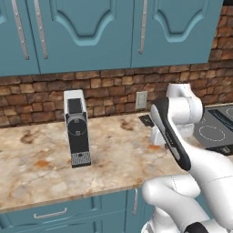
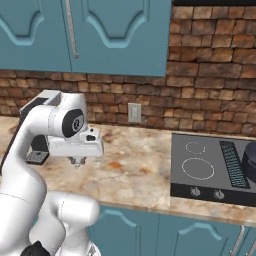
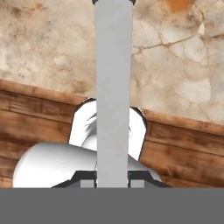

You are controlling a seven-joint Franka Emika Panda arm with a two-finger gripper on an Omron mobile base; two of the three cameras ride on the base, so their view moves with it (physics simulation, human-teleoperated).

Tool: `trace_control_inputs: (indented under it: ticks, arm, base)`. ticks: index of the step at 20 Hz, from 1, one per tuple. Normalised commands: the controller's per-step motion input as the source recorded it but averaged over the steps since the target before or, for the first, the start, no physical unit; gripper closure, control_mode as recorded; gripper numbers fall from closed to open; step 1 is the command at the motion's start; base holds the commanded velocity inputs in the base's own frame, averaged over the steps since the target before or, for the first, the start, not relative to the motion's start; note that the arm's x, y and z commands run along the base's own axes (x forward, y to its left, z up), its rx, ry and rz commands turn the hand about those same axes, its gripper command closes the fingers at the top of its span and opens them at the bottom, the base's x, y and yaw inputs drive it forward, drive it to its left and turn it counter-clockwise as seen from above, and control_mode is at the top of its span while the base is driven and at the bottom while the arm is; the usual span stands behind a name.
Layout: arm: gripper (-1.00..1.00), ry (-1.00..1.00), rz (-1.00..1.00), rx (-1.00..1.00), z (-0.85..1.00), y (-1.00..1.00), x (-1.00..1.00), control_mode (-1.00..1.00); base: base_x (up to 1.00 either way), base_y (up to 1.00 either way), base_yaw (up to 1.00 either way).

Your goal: Put the broccoli and corn in the pot. Retrieve the spatula and lightly stir the vegetables in the pot.

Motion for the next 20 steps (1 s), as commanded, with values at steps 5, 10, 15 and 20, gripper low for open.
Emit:
trace_control_inputs:
  ticks: [5, 10, 15, 20]
  arm:
    - [1.00, -0.01, 0.00, 0.00, 0.06, 0.00, 0.00, -1.00]
    - [1.00, 0.00, 0.00, 0.00, 0.00, 0.00, 0.00, 1.00]
    - [1.00, 0.00, 0.00, 0.00, 0.00, 0.00, 0.00, 1.00]
    - [1.00, 0.00, 0.00, 0.00, 0.00, 0.00, 0.00, 1.00]
  base:
    - [0.00, 0.00, 0.00]
    - [-0.16, -0.07, -0.02]
    - [-0.49, -0.58, -0.09]
    - [0.02, -1.00, -0.03]
